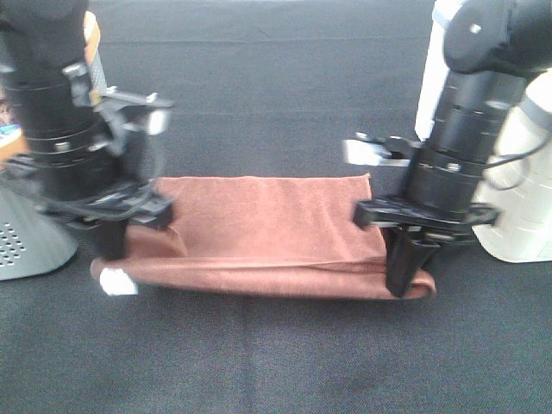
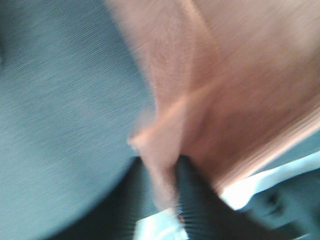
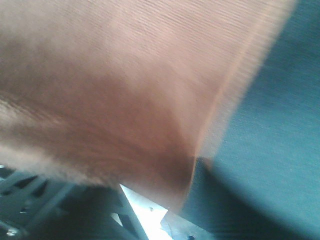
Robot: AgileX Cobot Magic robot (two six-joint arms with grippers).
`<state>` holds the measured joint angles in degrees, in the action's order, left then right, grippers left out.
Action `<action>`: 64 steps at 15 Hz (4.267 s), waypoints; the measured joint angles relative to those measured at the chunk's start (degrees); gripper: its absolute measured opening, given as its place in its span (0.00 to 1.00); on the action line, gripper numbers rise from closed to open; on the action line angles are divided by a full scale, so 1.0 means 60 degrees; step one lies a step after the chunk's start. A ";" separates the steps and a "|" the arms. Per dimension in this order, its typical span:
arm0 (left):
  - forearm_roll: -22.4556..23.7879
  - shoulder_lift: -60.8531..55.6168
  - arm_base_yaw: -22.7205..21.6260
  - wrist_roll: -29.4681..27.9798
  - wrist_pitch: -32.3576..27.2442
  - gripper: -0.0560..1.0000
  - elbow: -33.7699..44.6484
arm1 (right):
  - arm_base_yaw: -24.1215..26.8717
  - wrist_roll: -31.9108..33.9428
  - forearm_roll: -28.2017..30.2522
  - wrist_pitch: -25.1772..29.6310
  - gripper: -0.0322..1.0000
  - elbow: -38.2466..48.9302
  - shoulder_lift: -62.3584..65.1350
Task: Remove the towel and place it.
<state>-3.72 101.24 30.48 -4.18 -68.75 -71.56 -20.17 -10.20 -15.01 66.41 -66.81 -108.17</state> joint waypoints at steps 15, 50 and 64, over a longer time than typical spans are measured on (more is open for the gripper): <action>0.0010 -0.1547 -0.0010 0.0955 -0.0067 0.66 -0.1824 | 0.0000 0.0000 -0.0668 0.0497 0.86 0.0019 0.2607; 0.0621 -1.2089 -0.0038 0.1203 0.1432 0.66 0.7133 | 0.0000 0.1098 0.2559 -0.0859 0.86 0.6322 1.5986; 0.0621 -1.6549 -0.4345 0.1213 0.1442 0.66 0.7133 | 0.2645 0.1108 0.2559 -0.0869 0.86 0.6341 1.7131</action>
<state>0.00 1.95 4.41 3.09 -60.10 -28.76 -4.30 -3.55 0.34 61.19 -28.76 -5.39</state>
